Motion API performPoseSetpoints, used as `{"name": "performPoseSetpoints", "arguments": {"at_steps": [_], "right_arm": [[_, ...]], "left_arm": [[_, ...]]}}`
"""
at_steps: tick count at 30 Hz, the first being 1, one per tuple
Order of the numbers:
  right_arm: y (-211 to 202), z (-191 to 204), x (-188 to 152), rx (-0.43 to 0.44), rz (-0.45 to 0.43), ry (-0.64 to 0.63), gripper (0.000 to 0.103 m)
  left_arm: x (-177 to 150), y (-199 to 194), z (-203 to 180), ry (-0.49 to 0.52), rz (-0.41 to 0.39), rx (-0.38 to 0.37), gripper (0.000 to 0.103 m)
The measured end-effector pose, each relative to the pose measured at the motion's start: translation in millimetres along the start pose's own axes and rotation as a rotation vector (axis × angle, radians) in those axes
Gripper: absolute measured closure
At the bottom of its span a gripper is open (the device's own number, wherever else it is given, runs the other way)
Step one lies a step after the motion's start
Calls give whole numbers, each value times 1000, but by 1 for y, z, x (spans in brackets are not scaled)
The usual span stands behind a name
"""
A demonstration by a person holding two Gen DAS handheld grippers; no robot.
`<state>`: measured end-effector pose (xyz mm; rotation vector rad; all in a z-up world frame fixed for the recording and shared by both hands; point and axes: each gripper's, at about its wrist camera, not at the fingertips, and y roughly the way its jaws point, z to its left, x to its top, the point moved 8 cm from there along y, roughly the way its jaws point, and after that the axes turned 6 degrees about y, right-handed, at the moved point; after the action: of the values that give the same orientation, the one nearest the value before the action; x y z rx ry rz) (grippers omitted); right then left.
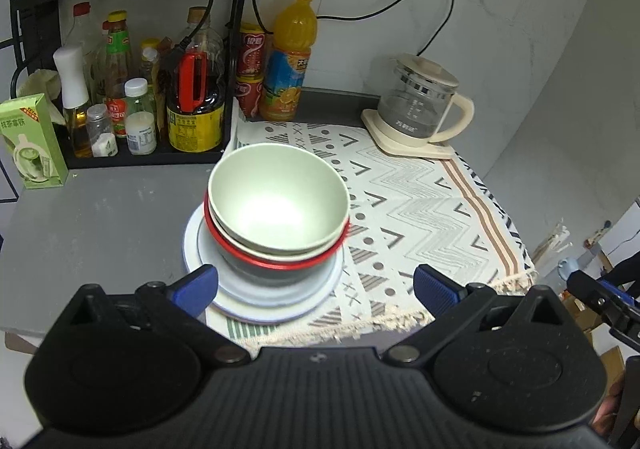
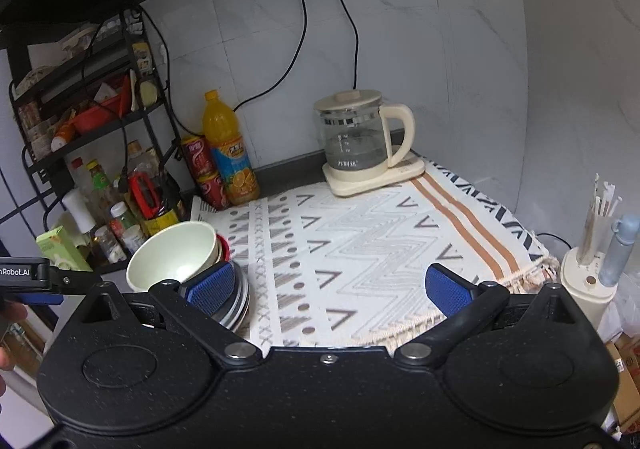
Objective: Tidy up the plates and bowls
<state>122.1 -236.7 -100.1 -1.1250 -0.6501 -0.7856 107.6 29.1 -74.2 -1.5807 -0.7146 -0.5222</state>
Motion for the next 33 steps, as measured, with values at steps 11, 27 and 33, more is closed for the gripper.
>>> {"name": "performPoseSetpoints", "arguments": {"at_steps": [11, 27, 33], "right_arm": [[-32, 0, -17, -1, -9, -36, 0], [-48, 14, -27, -16, 16, -71, 0], [-56, 14, -32, -47, 20, -78, 0]], "left_arm": [[-33, -28, -8, 12, 3, 8, 0], [-59, -57, -3, 17, -1, 25, 0], [-64, -64, -1, 20, -3, 37, 0]]}}
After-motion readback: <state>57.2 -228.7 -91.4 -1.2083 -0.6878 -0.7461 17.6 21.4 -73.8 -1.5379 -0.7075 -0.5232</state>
